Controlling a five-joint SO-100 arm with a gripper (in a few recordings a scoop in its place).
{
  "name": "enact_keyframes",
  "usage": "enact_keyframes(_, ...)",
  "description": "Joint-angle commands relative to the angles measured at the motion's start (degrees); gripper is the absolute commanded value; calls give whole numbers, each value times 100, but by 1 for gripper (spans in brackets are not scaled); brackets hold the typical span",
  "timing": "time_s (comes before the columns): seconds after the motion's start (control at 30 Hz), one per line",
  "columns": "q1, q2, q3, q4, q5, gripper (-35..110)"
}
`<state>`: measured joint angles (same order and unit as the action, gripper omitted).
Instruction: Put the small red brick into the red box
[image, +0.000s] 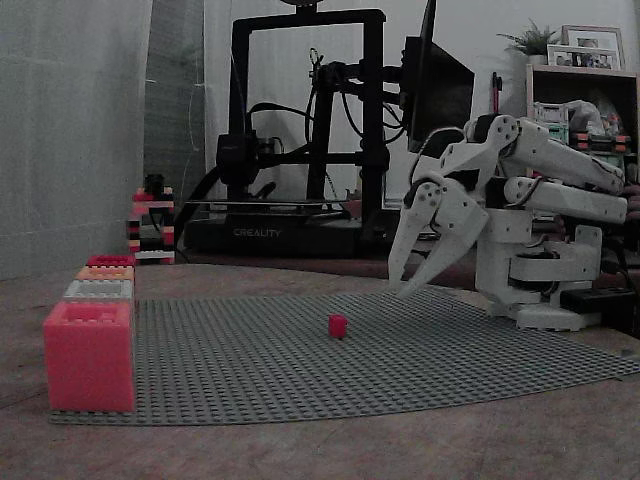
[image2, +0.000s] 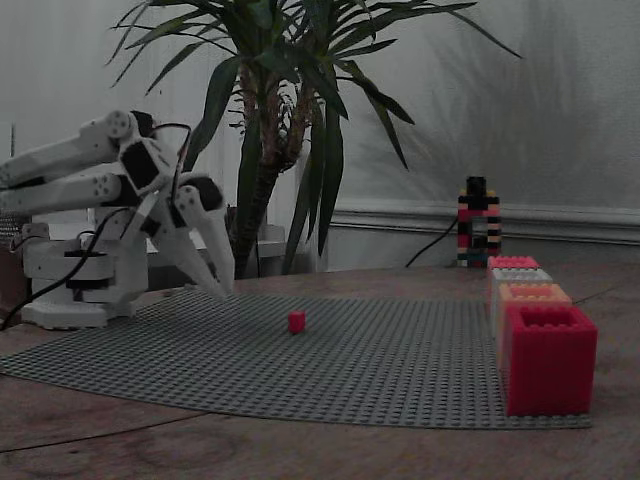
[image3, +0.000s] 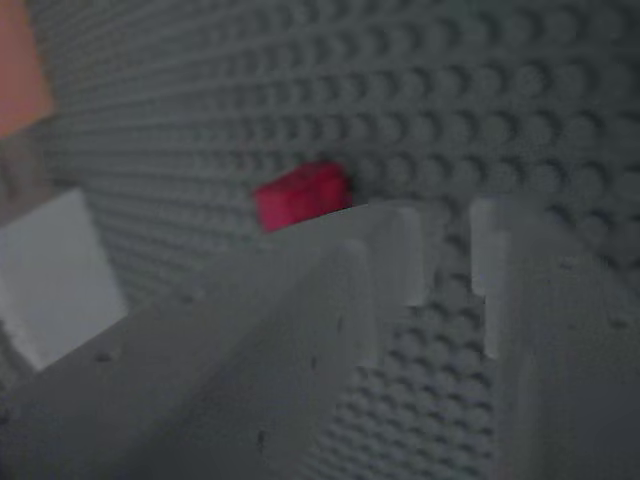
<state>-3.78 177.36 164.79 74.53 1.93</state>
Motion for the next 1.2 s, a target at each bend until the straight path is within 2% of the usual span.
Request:
enact_keyframes(0.0,-70,-606,-545,-396,62,0)
enact_keyframes(0.1,-70,-1213,-844,-571,176,0)
enact_keyframes(0.17,-70,-1635,-1011,-694,-264,1)
enact_keyframes(0.53,-114,-4096,-1731,-2215,88,2)
enact_keyframes(0.73,-255,-5265,-2347,-2681,18,4)
enact_keyframes(0.83,-343,-5484,-2479,-2769,35,12)
enact_keyframes(1.17,-642,-5792,-2716,-2619,176,15)
